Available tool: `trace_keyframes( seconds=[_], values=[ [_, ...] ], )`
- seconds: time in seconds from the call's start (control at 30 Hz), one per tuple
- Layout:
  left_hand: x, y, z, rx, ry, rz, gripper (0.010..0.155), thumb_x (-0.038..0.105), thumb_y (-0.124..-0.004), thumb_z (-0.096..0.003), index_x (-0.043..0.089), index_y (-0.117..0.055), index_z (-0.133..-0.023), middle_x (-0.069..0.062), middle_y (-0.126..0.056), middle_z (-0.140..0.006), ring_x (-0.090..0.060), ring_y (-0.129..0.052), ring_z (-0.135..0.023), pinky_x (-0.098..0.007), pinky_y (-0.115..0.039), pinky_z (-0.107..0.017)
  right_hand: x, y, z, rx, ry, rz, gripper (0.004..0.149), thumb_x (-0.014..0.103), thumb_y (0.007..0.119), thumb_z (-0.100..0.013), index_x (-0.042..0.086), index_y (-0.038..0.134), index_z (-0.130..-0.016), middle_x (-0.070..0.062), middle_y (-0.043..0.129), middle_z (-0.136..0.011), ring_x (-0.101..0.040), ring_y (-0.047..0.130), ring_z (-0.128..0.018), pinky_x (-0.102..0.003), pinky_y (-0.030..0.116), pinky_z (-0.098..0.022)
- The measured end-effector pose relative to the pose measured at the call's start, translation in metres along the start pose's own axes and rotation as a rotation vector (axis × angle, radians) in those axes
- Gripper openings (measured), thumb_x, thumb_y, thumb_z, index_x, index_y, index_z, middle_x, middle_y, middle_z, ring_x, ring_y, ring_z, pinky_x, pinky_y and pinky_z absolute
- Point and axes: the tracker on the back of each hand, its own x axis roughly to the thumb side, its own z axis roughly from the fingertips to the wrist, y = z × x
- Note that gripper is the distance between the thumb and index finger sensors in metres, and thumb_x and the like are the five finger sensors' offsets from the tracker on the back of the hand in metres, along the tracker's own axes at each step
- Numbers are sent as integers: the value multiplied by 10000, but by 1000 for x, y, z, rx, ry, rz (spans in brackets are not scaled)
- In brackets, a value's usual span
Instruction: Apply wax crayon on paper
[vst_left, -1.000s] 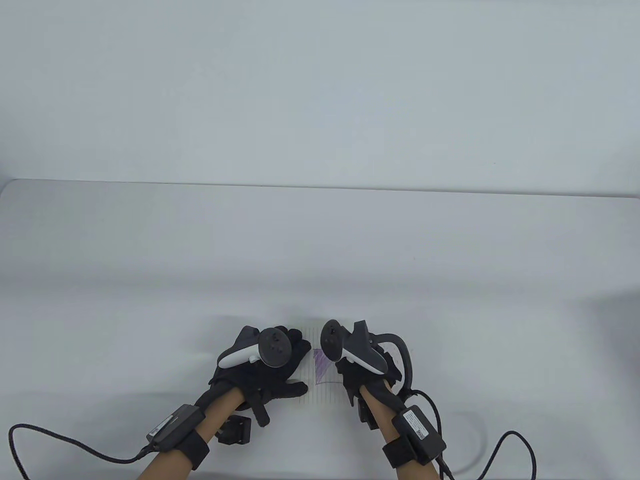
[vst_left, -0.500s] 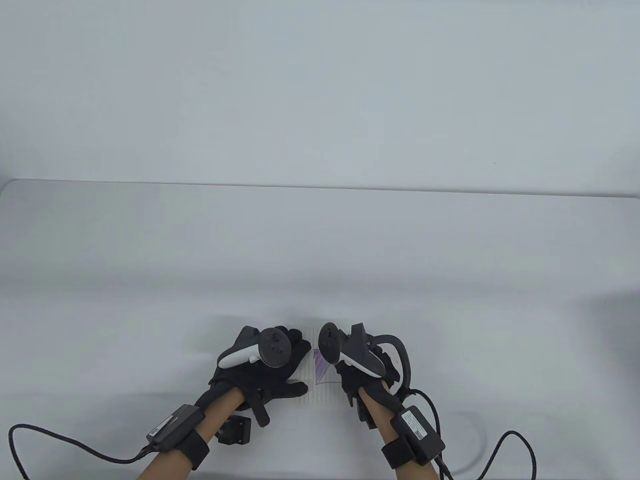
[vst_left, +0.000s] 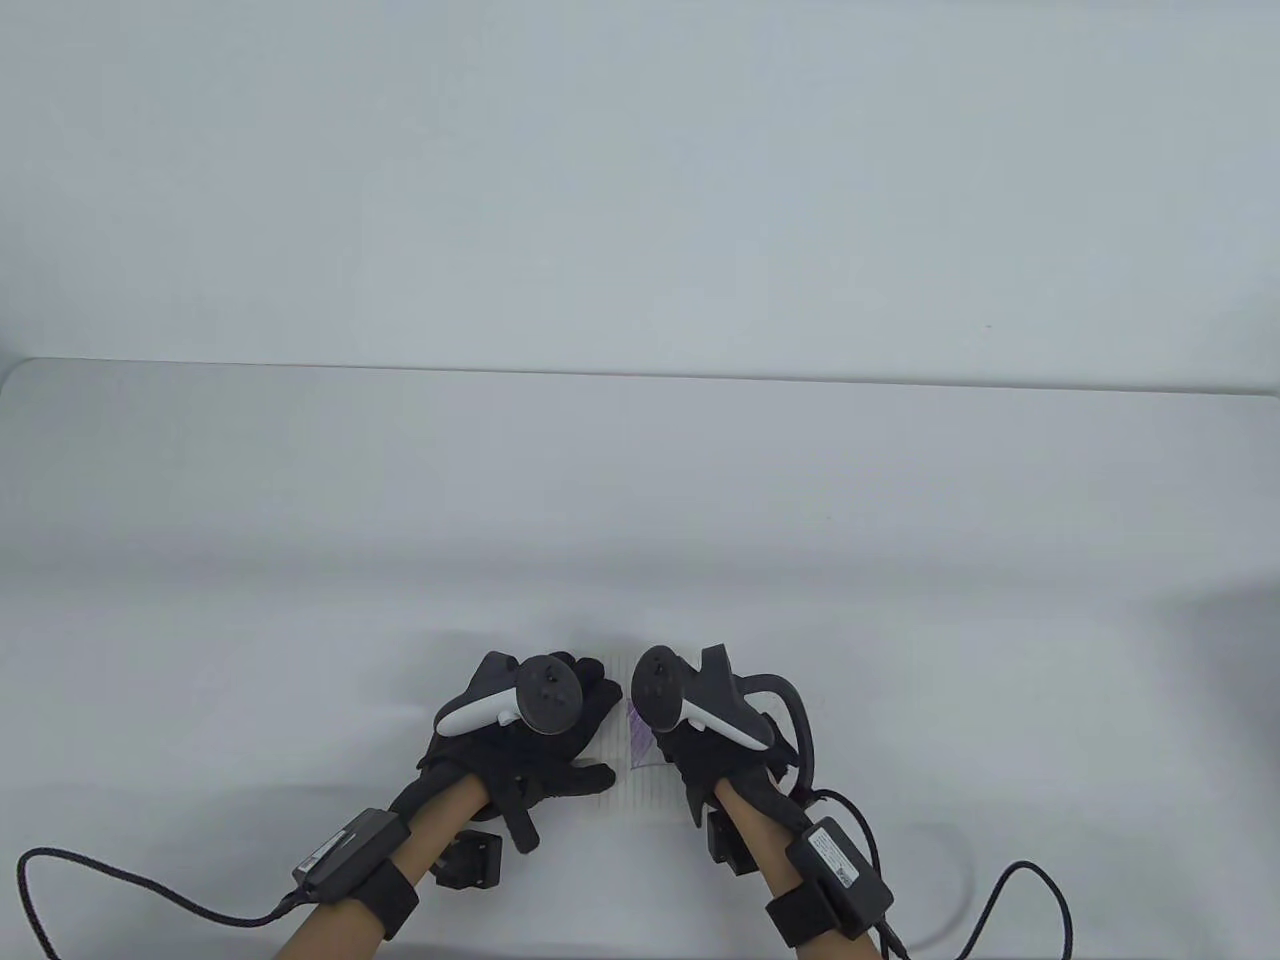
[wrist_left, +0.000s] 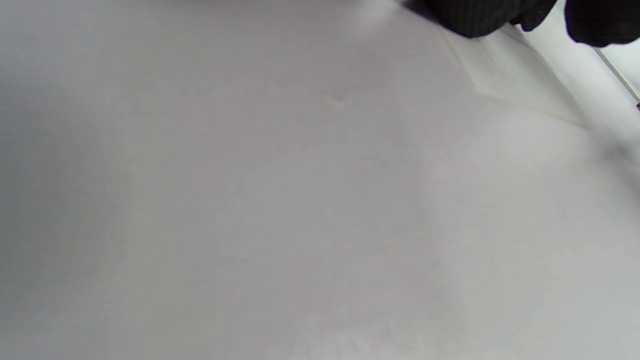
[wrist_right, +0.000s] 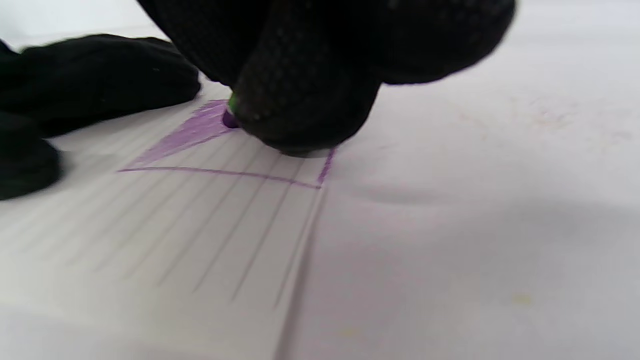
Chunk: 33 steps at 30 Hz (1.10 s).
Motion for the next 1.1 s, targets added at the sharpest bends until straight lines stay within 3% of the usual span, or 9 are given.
trace_keyframes(
  seconds=[0.13,0.27,0.43,0.53,0.6,0.77,0.87,0.93,1.1],
  values=[
    [0,0,0,1,1,-2,853,624,-527,-551,452,164,-1021,210,317,-1053,-105,387,-957,-479,300,-607,0,2,-6,-158,71,115,380,311,725,-543,205,801,-900,-45,945,-691,-98,955,-314,-262,834,-201],
    [0,0,0,1,1,-2,855,623,-529,-551,453,167,-1019,212,316,-1053,-104,387,-957,-478,300,-607,1,2,-1,-48,-38,2,394,304,726,-548,187,778,-920,-55,933,-705,-93,956,-315,-260,835,-205],
    [0,0,0,-1,1,-2,855,622,-529,-552,452,165,-1021,210,316,-1053,-105,386,-957,-479,298,-608,-5,0,-4,-157,74,115,386,308,730,-540,195,796,-903,-48,942,-698,-96,955,-319,-260,834,-207],
    [0,0,0,-5,1,-1,855,621,-531,-552,452,164,-1020,211,317,-1052,-106,387,-955,-478,299,-607,-3,-1,2,-28,-60,-36,396,308,735,-541,182,781,-914,-58,933,-711,-91,956,-328,-257,836,-214],
    [0,1,0,-4,1,-1,855,620,-533,-552,453,163,-1021,211,315,-1053,-106,385,-957,-478,298,-608,0,2,5,101,-50,-92,401,292,734,-549,169,756,-930,-71,908,-732,-117,951,-362,-282,828,-243],
    [0,1,0,-3,1,-2,855,621,-532,-552,454,163,-1021,212,315,-1053,-106,385,-957,-478,298,-608,-2,-2,-2,-147,69,226,381,305,737,-537,197,793,-898,-46,934,-713,-99,950,-356,-263,833,-236],
    [0,1,0,-3,1,-2,854,621,-532,-552,453,162,-1021,210,315,-1053,-106,385,-956,-478,298,-608,5,-1,6,2,-91,25,395,306,738,-539,183,773,-912,-50,927,-721,-89,952,-352,-254,836,-234],
    [0,1,0,-3,1,0,854,620,-532,-552,454,164,-1020,213,314,-1052,-103,385,-956,-477,299,-608,9,4,7,243,-154,-158,397,288,746,-543,161,771,-919,-79,919,-724,-118,950,-369,-281,829,-249],
    [0,1,0,-3,1,-3,855,621,-532,-552,452,162,-1021,212,315,-1053,-105,386,-956,-479,298,-608,-9,-4,-4,-9,61,38,377,298,746,-538,187,795,-895,-55,933,-712,-111,952,-341,-272,832,-224]
  ],
)
